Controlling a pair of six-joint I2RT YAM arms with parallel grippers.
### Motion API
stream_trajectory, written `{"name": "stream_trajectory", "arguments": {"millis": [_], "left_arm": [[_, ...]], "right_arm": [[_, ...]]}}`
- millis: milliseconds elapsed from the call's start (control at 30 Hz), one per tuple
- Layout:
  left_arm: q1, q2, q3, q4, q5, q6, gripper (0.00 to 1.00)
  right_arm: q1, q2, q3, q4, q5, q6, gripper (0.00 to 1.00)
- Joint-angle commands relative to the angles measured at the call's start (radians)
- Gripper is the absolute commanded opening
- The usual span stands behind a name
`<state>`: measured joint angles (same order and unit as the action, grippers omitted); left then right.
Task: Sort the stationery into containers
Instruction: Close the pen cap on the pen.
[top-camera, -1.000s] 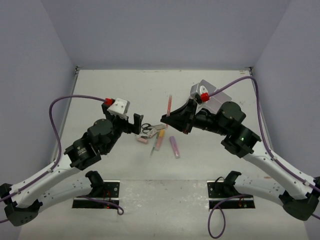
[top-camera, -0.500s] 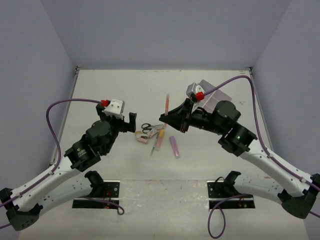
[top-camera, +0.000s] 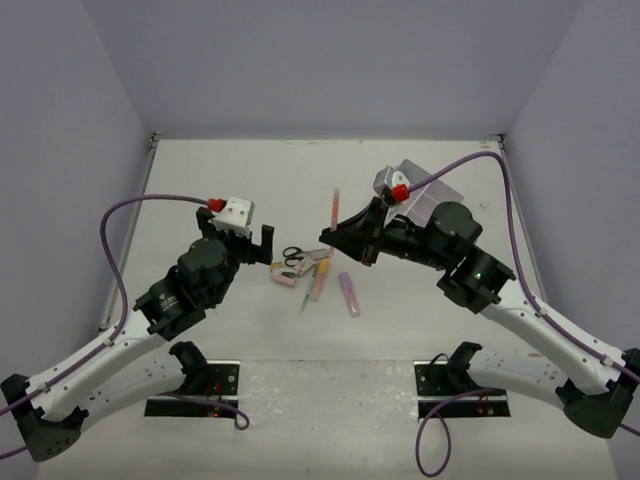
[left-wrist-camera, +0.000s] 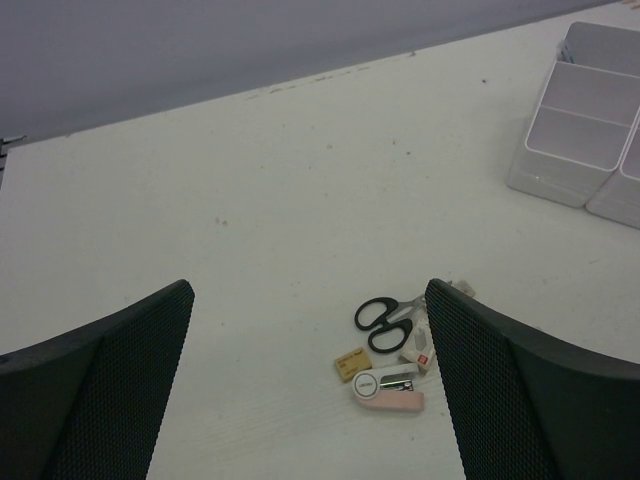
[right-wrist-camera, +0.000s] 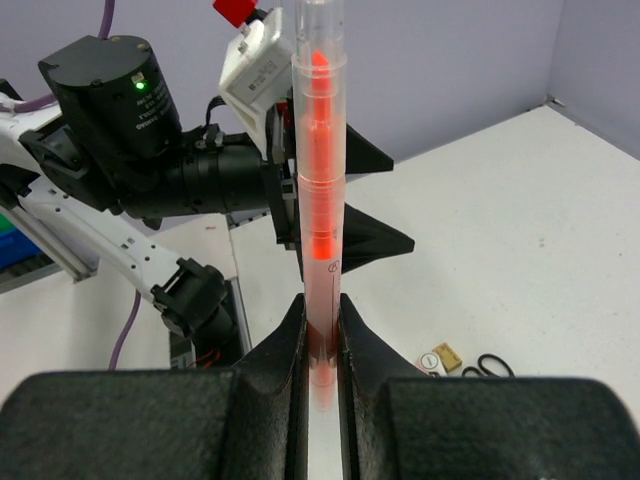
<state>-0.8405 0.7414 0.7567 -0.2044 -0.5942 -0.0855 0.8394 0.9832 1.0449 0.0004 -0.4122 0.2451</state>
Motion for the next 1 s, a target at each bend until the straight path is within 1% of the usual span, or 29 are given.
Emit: {"name": "stream_trajectory", "arguments": {"millis": [0, 100, 233, 367, 467, 533, 633, 800, 967], "left_arm": [[0.014, 0.04, 0.005, 0.016, 0.036, -0.007, 1.0], [0.02, 0.054, 0.017, 0.002, 0.022, -0.014, 1.0], [0.024, 0.031, 0.001, 0.017, 0.019, -0.003, 1.0], [0.025, 0.028, 0.006, 0.0, 0.075, 0.015, 1.0], [0.035, 0.032, 0.011, -0.001, 0.077, 0.008, 1.0], [0.039, 0.029, -0.001, 0.015, 0.09, 0.003, 1.0], [0.04, 0.036, 0.005, -0.004, 0.126, 0.01, 1.0], [0.04, 0.013, 0.013, -0.025, 0.075, 0.032, 1.0], [0.041, -0.05, -0.014, 0.011, 0.06, 0.038, 1.0]], "right_arm": [[0.003, -0.052, 0.014, 0.015, -0.002, -0.01, 0.0], [0.003, -0.085, -0.007, 0.03, 0.006, -0.009, 0.0], [0.003, -0.095, -0.005, 0.025, 0.017, -0.016, 0.0], [0.003, -0.08, -0.004, 0.022, 0.013, -0.017, 0.0], [0.003, -0.069, -0.016, 0.039, -0.001, -0.021, 0.0], [0.003, -0.063, -0.017, 0.042, -0.002, -0.028, 0.0], [0.002, -0.063, -0.019, 0.036, 0.012, -0.037, 0.0], [0.003, -0.07, -0.028, 0.036, 0.036, -0.048, 0.0], [0.003, -0.04, -0.021, 0.034, 0.038, -0.043, 0.0]]}}
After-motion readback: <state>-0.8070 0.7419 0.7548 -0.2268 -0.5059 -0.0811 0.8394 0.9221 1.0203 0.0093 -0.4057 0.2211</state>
